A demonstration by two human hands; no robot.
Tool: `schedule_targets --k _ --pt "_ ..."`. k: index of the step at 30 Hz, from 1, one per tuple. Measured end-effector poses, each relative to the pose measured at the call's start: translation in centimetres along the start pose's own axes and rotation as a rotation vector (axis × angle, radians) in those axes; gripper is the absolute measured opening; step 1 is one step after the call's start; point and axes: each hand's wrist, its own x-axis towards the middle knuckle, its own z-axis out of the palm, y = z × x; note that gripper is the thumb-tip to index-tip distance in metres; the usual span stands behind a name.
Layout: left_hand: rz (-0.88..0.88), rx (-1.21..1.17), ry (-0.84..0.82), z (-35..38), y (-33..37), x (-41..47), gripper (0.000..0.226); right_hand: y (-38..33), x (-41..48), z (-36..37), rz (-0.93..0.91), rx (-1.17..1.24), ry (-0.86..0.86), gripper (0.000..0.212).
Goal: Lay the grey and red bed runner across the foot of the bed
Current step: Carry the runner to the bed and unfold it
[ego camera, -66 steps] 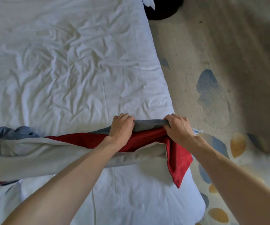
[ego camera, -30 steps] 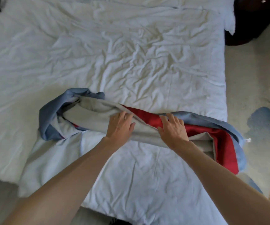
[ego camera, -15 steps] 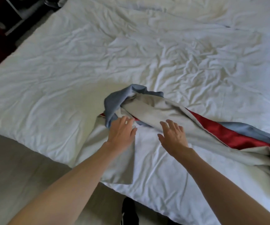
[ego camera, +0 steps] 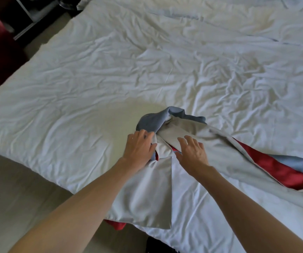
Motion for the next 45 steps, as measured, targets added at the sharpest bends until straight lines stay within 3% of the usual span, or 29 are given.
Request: schedule_targets --k 15,20,24,29,32,38,42,45 --pt "0.014 -0.024 -0.106 2.1 -0.9 9.5 0.057 2.8 8.8 0.4 0.062 -0.024 -0.073 0.051" --pt "0.031 -0.038 -0.151 3.5 -1.3 11.7 0.056 3.1 11.2 1.6 0.206 -0.059 -0.121 0.066" --pt "0.052 -0.053 -0.159 4.5 -1.8 12.7 0.055 2.7 11.9 2.2 0.303 -0.056 -0.092 0.039" --pt "0.089 -0.009 -0.162 4.5 -1.9 12.9 0.061 1.9 10.8 2.3 0.287 -0.034 -0.106 0.016" --pt "0.084 0.02 -0.183 4.1 -1.9 13.1 0.056 1.6 9.3 2.2 0.285 -0.028 -0.058 0.021" --pt "0.051 0.104 -0.172 2.8 -2.3 12.5 0.026 0.5 5.2 1.6 0.276 -0.037 0.05 0.03" --pt "0.032 0.113 -0.149 2.4 -2.6 11.2 0.023 0.1 2.2 1.7 0.261 -0.045 0.111 0.031" --pt "0.037 0.082 -0.116 2.4 -2.3 9.4 0.032 -0.5 -0.3 1.8 0.265 -0.07 0.17 0.035"
